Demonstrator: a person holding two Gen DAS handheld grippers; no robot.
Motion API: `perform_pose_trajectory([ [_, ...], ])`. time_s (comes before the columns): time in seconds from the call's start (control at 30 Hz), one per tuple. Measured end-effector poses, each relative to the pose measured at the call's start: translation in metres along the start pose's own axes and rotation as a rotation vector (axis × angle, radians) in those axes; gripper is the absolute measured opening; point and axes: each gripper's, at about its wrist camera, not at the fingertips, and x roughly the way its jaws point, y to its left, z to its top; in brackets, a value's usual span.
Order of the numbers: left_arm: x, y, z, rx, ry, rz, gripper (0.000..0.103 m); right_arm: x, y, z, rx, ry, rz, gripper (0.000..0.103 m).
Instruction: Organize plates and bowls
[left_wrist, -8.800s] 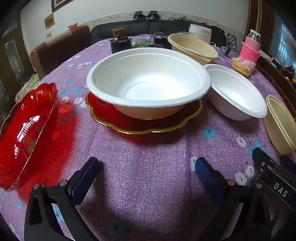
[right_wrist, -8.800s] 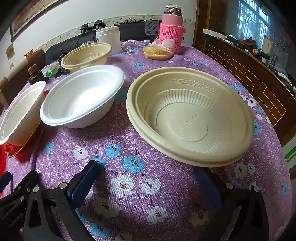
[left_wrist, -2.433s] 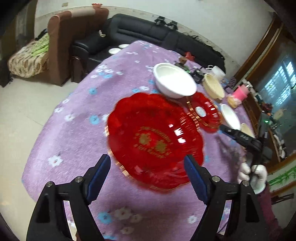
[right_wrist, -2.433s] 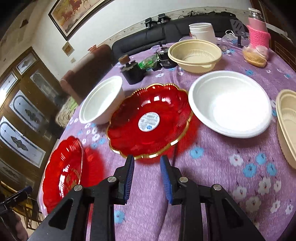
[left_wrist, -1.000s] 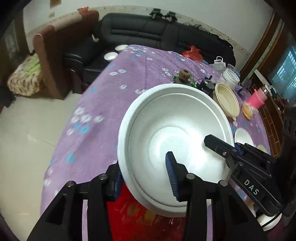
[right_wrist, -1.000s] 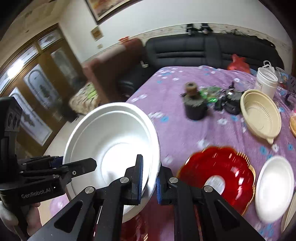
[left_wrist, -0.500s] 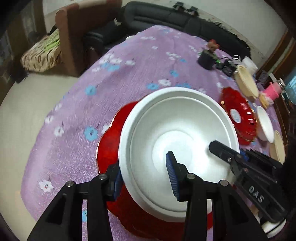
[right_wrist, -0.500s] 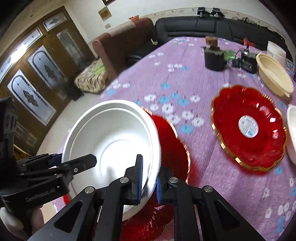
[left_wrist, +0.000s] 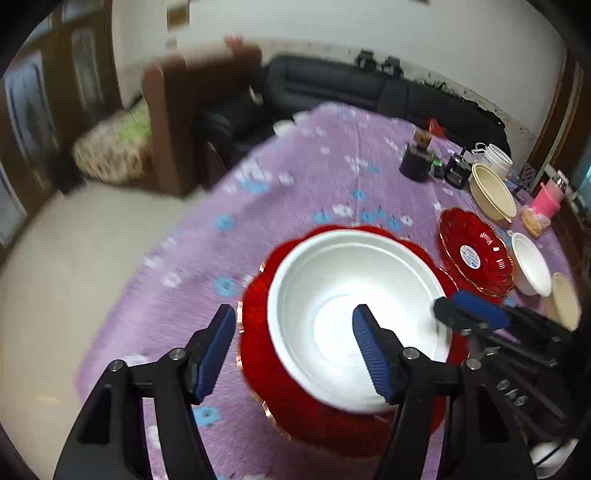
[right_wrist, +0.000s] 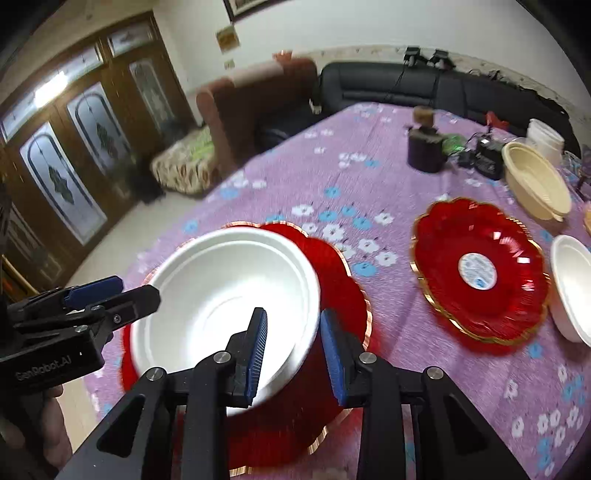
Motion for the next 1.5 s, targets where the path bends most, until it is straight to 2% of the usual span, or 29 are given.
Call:
perform_pose_trajectory([
  [0.07,-0.024,-0.013,-0.008,0.038,-0.085,0.050,0.078,-0.018,-0.002,-0.005,0.004,-0.041,-0.006,0.040],
  [0.13,-0.041,-0.023,-0.014,0.065,-0.139,0.092,0.079,-0.039,-0.004,-0.013,0.004,-0.091,-0.023,0.044],
  [0.27,-0.066,-0.045,-0.026,0.116,-0.208,0.131,0.081,-0.073,-0.007,-0.029,0.011,-0.165,-0.054,0.052],
  [0.33,-0.075,-0.056,-0.033,0.143,-0.229,0.135,0.082,-0.087,-0.011,-0.038,0.024,-0.191,-0.063,0.053],
  [0.73,-0.098,-0.108,-0.058,0.262,-0.259,0.115,0.085,-0.116,-0.043,-0.072,0.115,-0.207,-0.069,0.055],
  [1.13,-0.108,-0.130,-0.070,0.325,-0.288,0.137,0.085,-0.131,-0.062,-0.088,0.171,-0.219,-0.053,0.057],
  [1.5,-0.105,-0.141,-0.074,0.355,-0.282,0.143,0.085,-0.134,-0.070,-0.095,0.188,-0.216,-0.051,0.058],
])
